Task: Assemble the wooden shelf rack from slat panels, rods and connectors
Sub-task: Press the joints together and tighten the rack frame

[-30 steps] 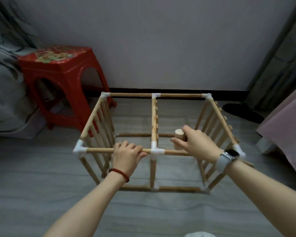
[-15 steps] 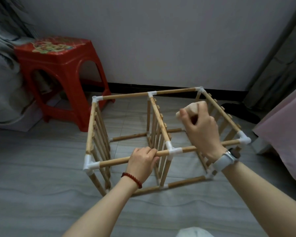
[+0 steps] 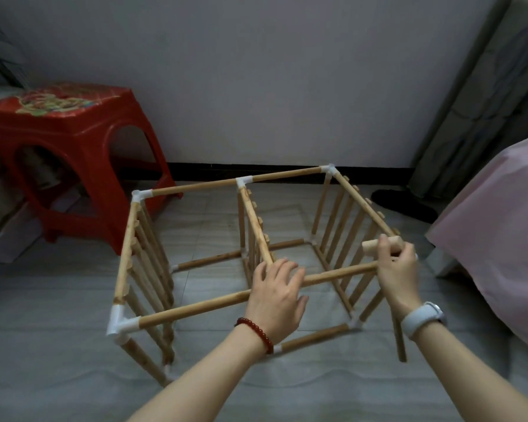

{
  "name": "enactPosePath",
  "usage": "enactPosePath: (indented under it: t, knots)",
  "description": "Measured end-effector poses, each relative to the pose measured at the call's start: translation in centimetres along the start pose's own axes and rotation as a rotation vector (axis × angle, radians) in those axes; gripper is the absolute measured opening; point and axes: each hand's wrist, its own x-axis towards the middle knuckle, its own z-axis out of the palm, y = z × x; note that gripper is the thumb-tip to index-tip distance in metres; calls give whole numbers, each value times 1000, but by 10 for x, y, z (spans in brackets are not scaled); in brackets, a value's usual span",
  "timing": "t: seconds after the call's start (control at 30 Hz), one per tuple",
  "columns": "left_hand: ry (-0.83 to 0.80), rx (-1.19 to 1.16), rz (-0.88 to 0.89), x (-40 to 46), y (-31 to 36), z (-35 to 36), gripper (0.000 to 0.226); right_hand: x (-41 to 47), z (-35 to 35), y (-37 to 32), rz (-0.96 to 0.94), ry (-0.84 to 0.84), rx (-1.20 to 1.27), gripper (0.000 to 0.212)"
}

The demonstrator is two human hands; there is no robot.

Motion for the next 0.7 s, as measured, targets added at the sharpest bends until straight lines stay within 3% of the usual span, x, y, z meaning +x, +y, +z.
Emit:
enactPosePath:
  t: [0.1, 0.17, 0.23, 0.47, 0.7]
  knots:
    - [-235, -31, 24, 37, 21, 17, 49, 25, -19, 32, 248, 142, 91, 42]
    - [-453, -86, -68, 58, 26, 29, 46, 36, -22, 43, 392, 121, 242, 37]
    - [-526, -86, -121, 69, 29, 42, 33, 48, -23, 42, 494, 82, 435, 34]
    - [-288, -14, -178, 76, 21, 34, 25, 76, -11, 5, 375, 40, 494, 32]
    - [30, -164, -425, 77, -5, -49, 18, 72, 17, -130, 75, -176, 661, 29]
